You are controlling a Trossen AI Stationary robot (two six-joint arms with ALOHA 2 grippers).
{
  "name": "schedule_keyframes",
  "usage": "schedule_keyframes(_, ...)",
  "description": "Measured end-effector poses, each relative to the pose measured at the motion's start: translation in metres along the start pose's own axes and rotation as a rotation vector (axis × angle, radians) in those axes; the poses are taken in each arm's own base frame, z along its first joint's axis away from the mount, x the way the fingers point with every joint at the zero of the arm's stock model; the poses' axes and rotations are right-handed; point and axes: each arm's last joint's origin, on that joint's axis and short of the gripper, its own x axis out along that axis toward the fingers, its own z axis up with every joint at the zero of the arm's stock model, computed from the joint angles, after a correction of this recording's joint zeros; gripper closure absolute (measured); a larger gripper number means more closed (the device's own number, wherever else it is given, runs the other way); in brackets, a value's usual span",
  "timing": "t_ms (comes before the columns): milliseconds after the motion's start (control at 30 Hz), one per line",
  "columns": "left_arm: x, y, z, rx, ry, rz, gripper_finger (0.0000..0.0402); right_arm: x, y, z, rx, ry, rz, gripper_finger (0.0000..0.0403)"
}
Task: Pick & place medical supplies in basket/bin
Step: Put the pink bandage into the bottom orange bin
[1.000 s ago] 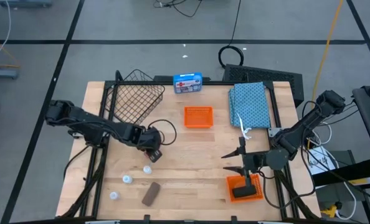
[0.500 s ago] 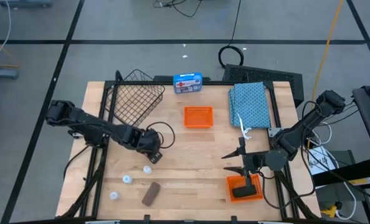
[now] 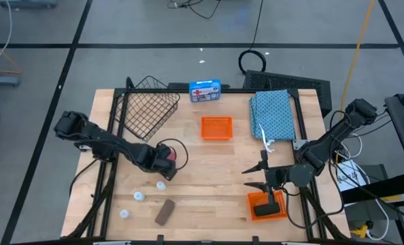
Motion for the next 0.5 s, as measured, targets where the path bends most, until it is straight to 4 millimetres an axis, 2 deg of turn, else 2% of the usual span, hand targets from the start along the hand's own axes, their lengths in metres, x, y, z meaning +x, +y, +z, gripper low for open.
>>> schedule_keyframes(233, 0.026, -0.004, -0.006, -0.025, 0.099, 0.079, 0.013, 0.0, 0.0, 0.0, 0.0, 0.0, 0.0, 0.0232)
schedule_keyframes(500, 0.028, -0.005, -0.006, -0.014, 0.124, 0.075, 0.0131, 0.0, 0.0, 0.0, 0.0, 0.0, 0.0, 0.0232)
